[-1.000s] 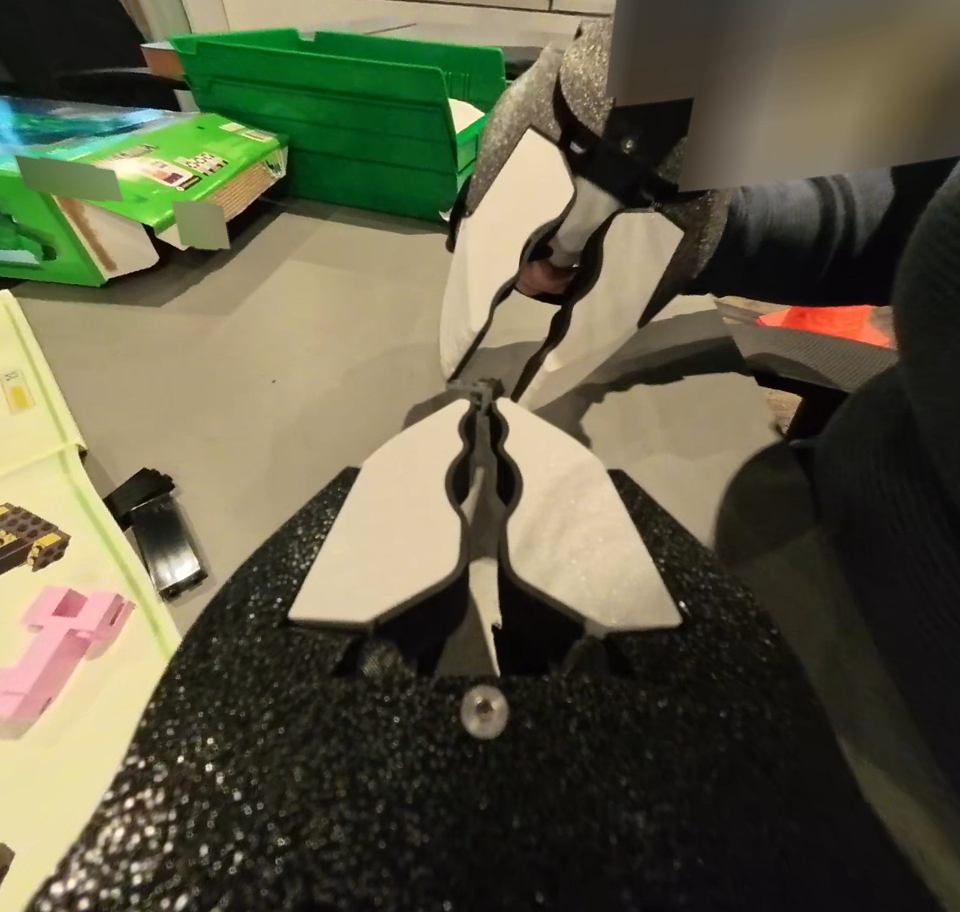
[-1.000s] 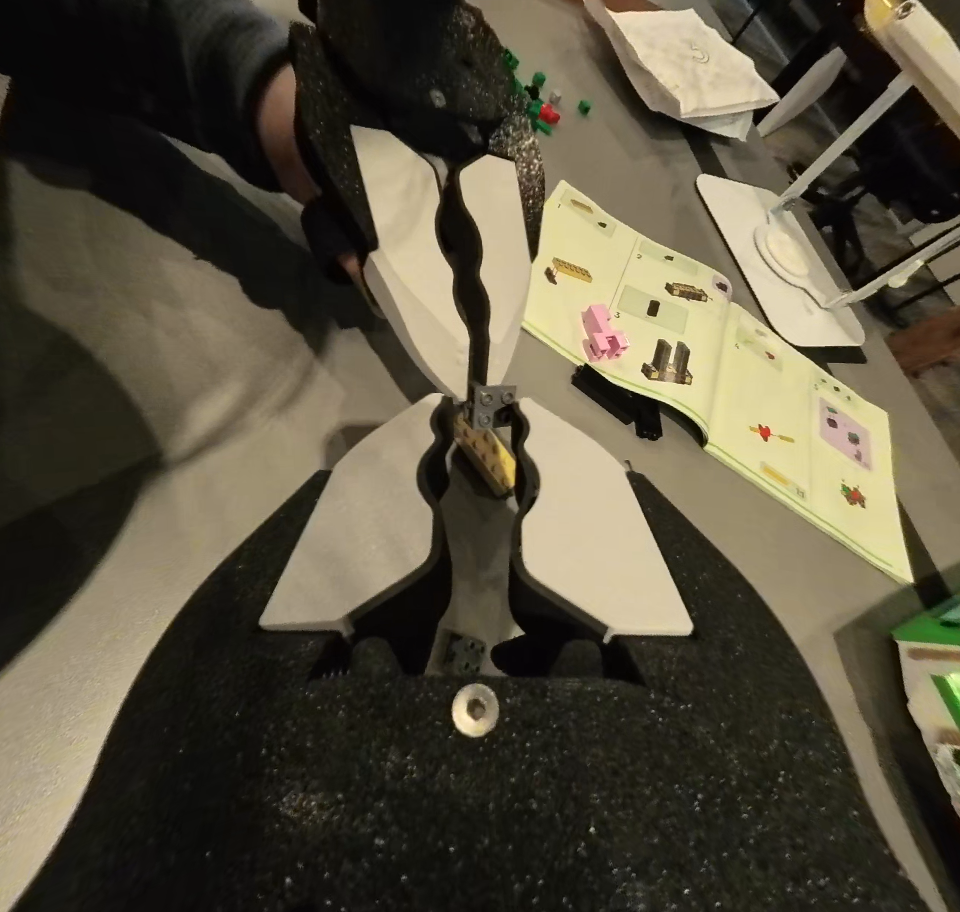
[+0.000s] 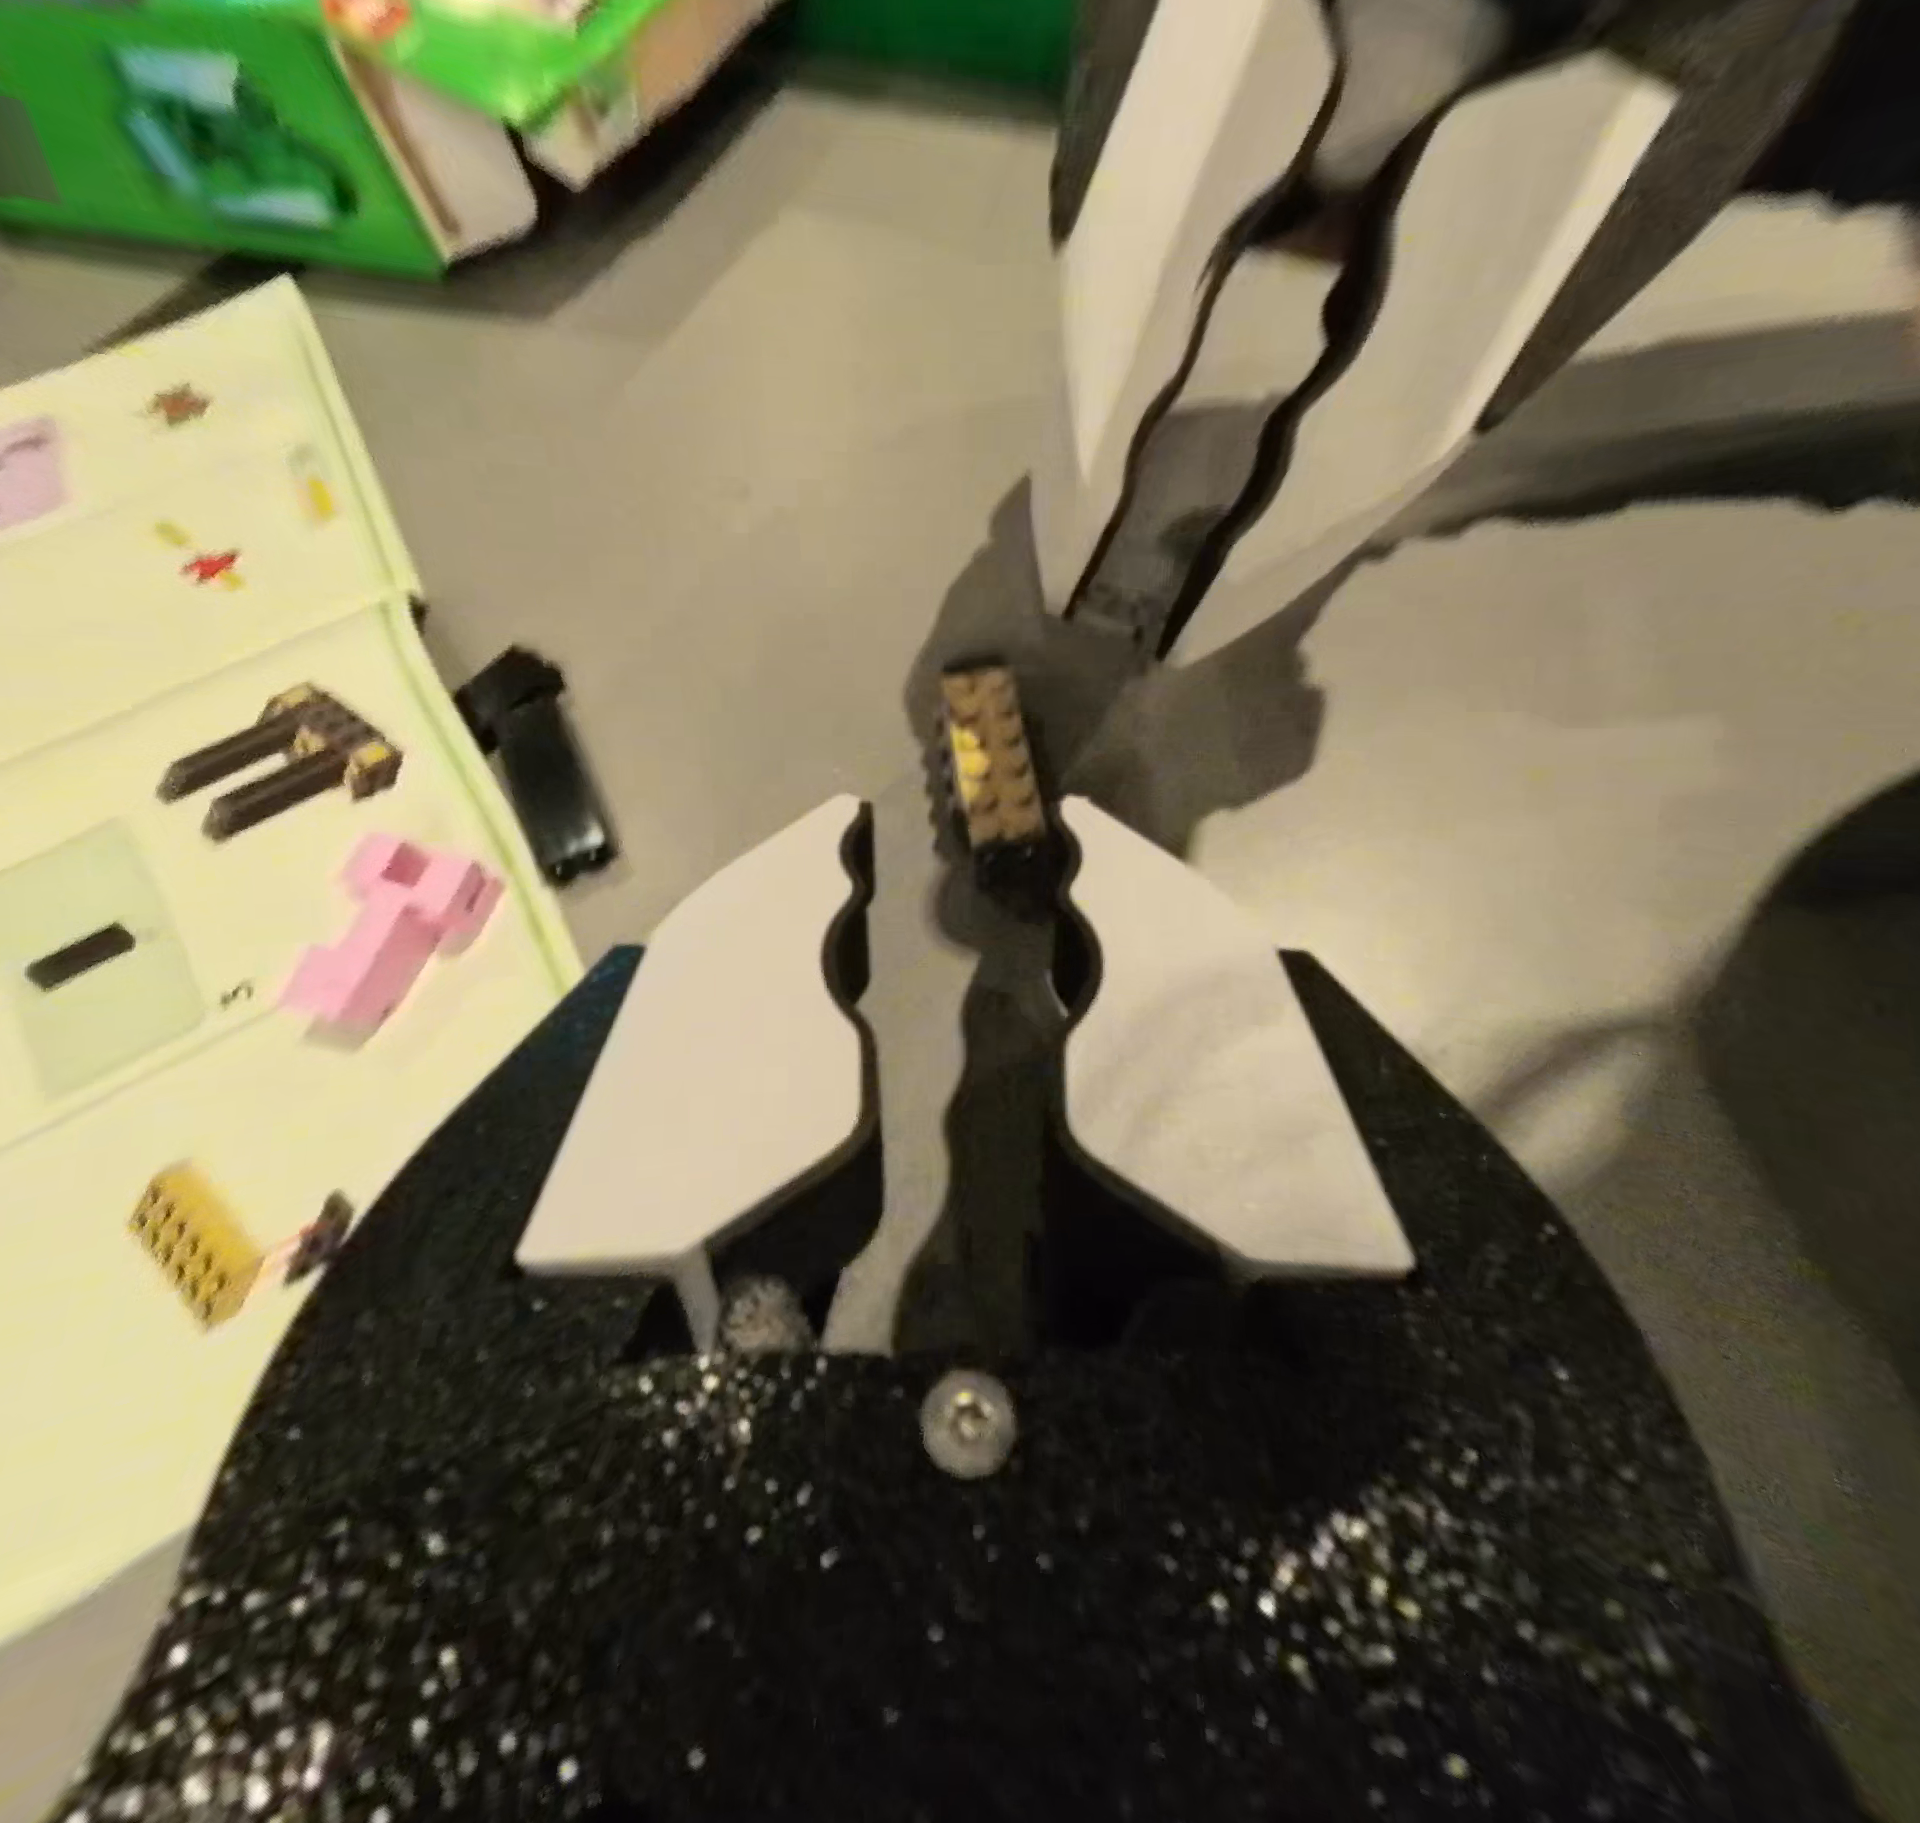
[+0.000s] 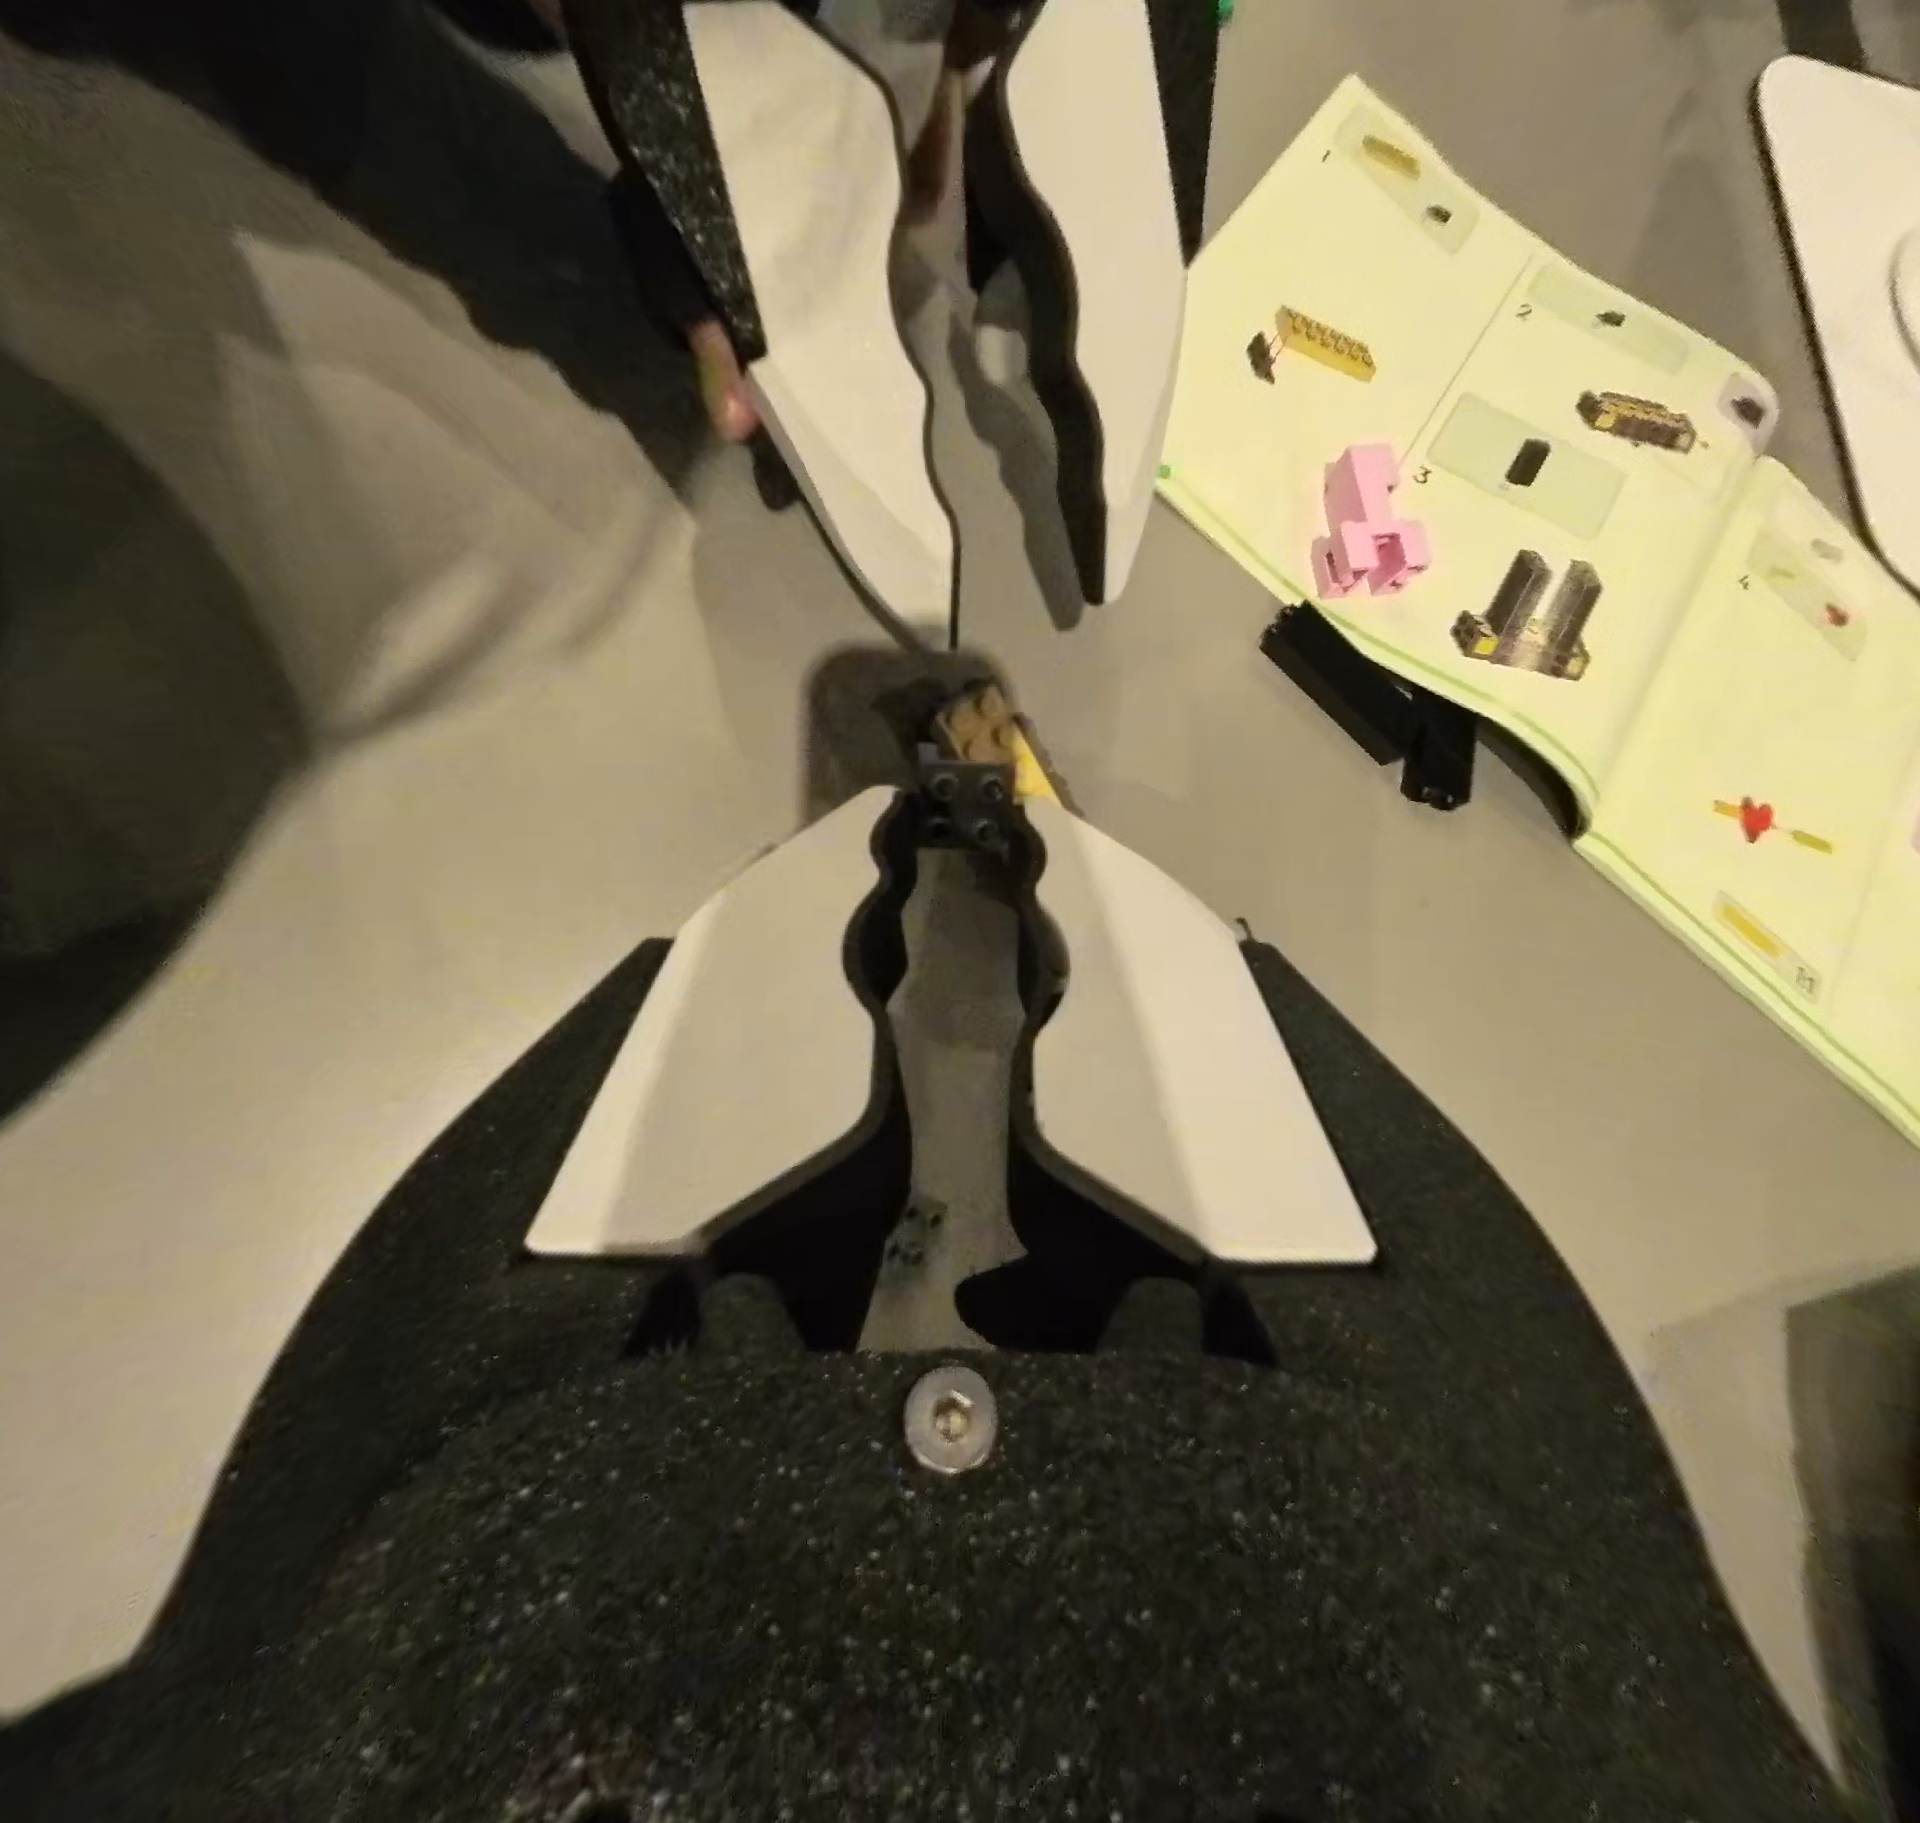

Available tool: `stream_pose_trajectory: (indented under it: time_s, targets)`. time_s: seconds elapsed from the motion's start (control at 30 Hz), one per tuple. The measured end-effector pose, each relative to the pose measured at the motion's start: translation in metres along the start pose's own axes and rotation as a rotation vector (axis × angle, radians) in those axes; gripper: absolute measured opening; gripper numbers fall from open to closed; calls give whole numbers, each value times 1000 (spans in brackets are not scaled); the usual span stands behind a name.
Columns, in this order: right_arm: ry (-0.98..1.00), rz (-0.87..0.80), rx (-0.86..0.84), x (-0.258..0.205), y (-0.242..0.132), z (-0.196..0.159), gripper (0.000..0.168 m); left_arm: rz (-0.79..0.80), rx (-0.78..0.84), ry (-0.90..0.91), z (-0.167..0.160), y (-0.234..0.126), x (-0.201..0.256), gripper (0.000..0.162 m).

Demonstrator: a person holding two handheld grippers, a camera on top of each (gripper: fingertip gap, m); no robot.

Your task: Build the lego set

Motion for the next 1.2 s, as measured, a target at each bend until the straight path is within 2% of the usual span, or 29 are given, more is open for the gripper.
stream_pose_trajectory:
  time_s: [0.2,0.4,0.63,1.2]
  targets:
    - [-150,71,-127,9,20,7,16,19,-206,-13,-9,17,2,40]
    - [-252,170,-209,18,30,11,17,-4,-230,-31,-7,20,0,37]
    - [-385,187,-301,19,37,16,17,1,-247,-23,-6,23,0,35]
    - [-386,193,-291,23,35,17,16,-30,-230,-30,-8,24,-2,31]
Point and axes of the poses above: each gripper's, where its closed fingertips meet, y out along the fingers, z out of its top, x = y × z across the jaws, the point moved 10 cm from there along -y, back along the fingers, and after that the axes turned 1 degree about -y, right-handed, at the moved point
